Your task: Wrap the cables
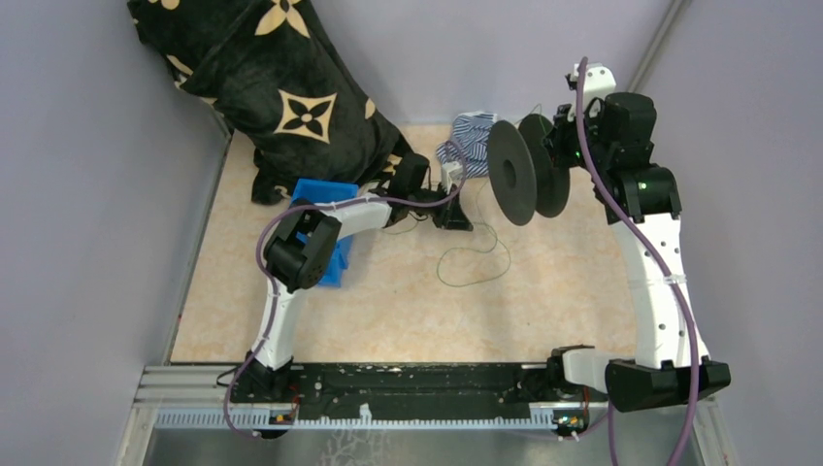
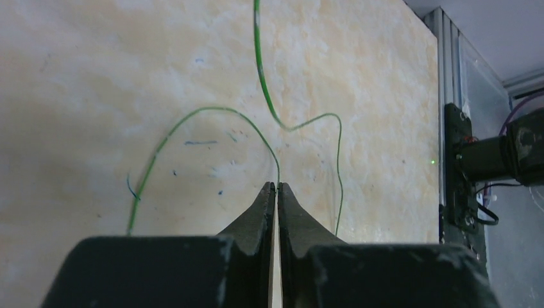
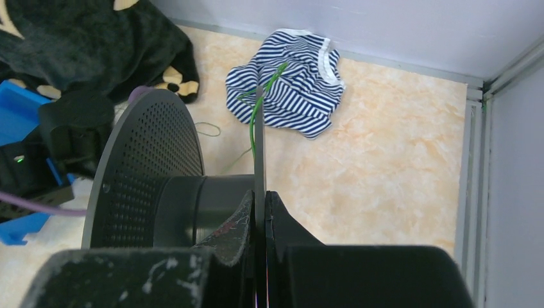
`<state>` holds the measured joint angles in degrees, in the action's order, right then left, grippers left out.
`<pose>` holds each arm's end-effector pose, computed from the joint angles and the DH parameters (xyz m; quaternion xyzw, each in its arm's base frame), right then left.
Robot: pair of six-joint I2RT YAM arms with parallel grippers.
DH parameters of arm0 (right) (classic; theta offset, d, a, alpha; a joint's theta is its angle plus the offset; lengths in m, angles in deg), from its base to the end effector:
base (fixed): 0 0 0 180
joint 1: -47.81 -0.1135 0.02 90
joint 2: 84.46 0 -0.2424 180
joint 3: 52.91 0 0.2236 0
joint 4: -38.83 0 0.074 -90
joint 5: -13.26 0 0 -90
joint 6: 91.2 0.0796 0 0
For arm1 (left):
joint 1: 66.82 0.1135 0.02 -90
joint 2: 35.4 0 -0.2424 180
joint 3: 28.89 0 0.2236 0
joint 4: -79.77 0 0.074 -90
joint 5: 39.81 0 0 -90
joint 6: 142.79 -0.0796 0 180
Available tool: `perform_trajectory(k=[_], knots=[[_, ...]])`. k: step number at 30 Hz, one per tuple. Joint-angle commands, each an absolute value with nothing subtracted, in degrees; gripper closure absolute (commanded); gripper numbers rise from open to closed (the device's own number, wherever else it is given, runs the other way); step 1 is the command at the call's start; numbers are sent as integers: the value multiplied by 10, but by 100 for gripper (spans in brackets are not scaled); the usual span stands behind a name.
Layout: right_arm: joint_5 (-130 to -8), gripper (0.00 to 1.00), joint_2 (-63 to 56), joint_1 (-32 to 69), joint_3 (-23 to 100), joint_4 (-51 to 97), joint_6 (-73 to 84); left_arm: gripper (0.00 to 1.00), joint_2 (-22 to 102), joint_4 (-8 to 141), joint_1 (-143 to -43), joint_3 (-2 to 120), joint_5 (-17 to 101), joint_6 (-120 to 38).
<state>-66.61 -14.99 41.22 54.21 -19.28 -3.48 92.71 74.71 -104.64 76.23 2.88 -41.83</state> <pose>0.2515 0.0431 0.4238 -0.1135 0.8119 0.0938 0.5649 0.3499 -0.3457 0.1567 0.3833 0.7159 -0.5080 0.2873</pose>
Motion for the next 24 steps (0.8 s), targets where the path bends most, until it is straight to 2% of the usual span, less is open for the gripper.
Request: perform_trajectory(k=[1,11,24], knots=[[-701,100,-141,413,569,-119,-9,94,865,748,-1053,721,12,-477],[-706,100,-121,413,557,-101,5,97,843,711,-1068,702,22,-534],[-716,100,-106,413,525,-38,50,93,836,681,-1085,718,71,-572]])
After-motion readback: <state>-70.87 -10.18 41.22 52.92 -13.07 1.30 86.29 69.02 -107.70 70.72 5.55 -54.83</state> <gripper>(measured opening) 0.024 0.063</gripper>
